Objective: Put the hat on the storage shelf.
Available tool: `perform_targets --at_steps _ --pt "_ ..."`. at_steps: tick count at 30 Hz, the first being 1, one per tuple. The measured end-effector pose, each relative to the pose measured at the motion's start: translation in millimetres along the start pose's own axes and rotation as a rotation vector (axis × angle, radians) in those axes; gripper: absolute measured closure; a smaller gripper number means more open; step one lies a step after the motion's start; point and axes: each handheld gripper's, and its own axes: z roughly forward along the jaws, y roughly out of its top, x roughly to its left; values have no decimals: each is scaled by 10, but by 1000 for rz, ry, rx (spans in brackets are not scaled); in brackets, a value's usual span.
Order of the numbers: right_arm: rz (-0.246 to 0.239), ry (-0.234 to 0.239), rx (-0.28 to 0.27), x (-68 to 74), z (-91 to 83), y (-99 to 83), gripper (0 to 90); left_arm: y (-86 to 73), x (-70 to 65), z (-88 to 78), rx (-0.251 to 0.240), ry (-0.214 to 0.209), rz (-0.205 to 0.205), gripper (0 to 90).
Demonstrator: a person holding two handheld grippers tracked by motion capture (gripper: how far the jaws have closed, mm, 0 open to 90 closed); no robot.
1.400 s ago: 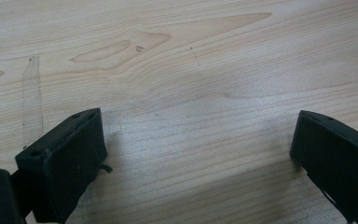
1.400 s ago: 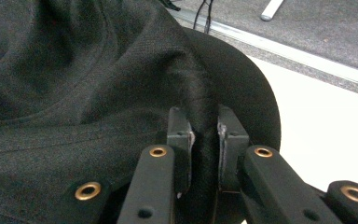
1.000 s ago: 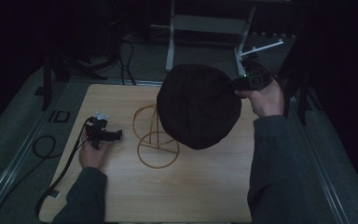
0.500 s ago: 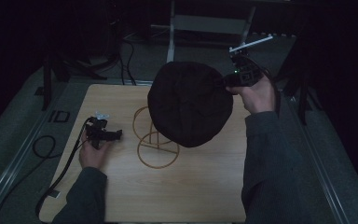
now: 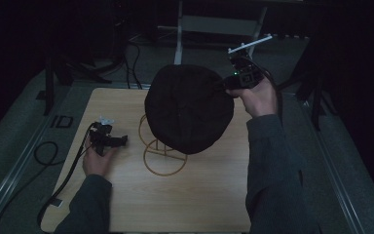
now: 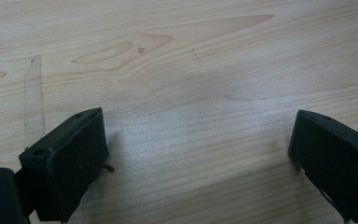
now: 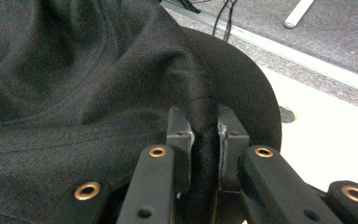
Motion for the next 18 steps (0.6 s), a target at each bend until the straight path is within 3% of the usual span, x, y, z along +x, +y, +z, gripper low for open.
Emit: perform_targets --at_steps 18 --pt "-26 22 22 177 191 93 793 0 -1 0 -1 0 -1 40"
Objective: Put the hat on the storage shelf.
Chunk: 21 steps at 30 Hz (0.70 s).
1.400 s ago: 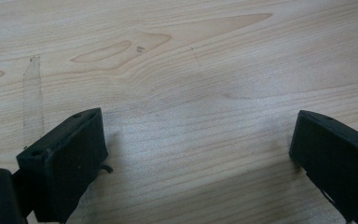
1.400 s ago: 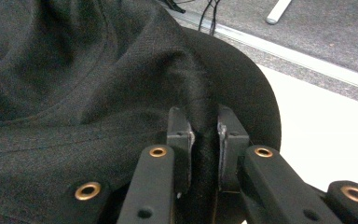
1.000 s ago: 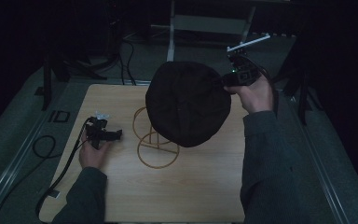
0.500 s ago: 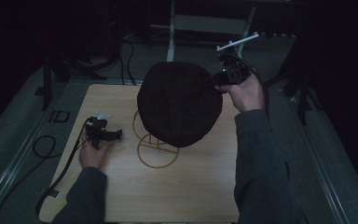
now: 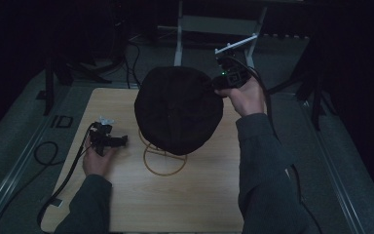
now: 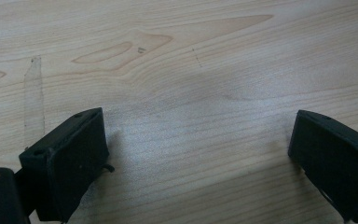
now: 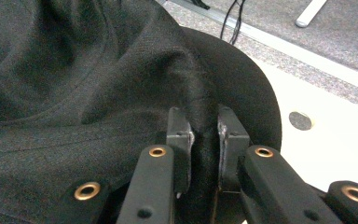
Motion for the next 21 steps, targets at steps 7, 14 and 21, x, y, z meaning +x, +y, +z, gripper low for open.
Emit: perform_targets --at_steps 7,14,21 --pt "-13 -1 22 65 109 2 792 0 0 0 0 0 0 40" --pt "-27 10 44 148 244 3 790 0 0 0 0 0 0 40" --pt "-54 -6 81 221 420 -5 787 0 0 1 -1 0 -1 40"
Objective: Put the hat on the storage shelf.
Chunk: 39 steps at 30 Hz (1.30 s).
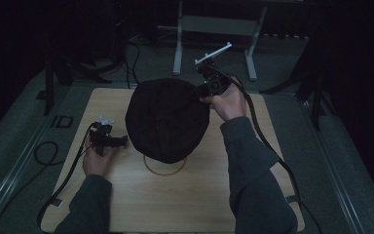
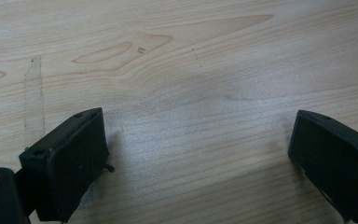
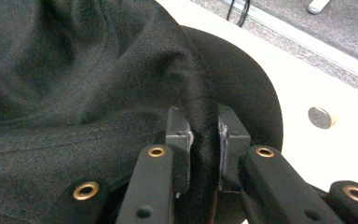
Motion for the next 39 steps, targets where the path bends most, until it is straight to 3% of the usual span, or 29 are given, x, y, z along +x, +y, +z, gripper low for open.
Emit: perform_targets --at_steps 12,30,39 --pt "-23 -30 40 23 257 -21 775 -1 -1 1 -1 0 -2 40" --pt "-18 -23 69 3 418 -33 744 -1 -1 0 -1 -1 -1 40" --pt "-48 -24 80 35 483 -56 651 -1 -1 1 -1 0 -1 40"
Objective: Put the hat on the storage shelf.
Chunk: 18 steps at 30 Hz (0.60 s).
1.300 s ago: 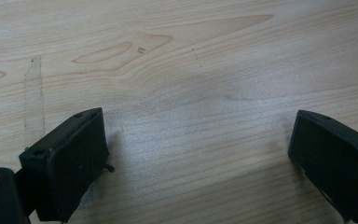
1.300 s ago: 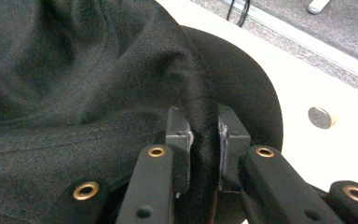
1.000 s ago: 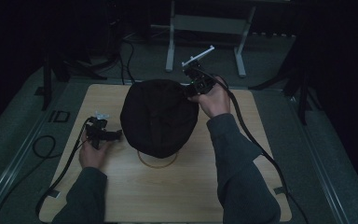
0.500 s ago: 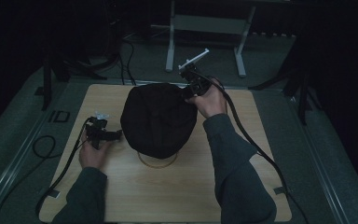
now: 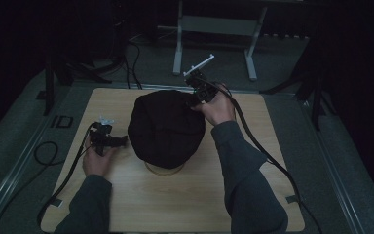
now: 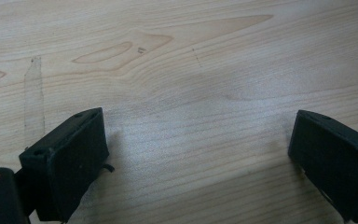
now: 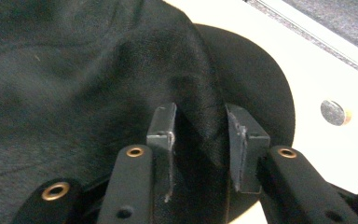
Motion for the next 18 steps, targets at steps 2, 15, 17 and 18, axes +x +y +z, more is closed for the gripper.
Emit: perform_targets --at_steps 2,15,17,18 --pt "1 0 -2 0 3 4 637 0 1 0 1 0 1 40" --pt "-2 -33 1 -26 -6 -16 640 0 0 -1 1 0 1 41" --pt "-15 -33 8 -18 2 -23 644 0 0 -1 1 -1 1 41" --pt "-22 -33 12 -15 3 -27 644 0 0 -1 1 0 1 40"
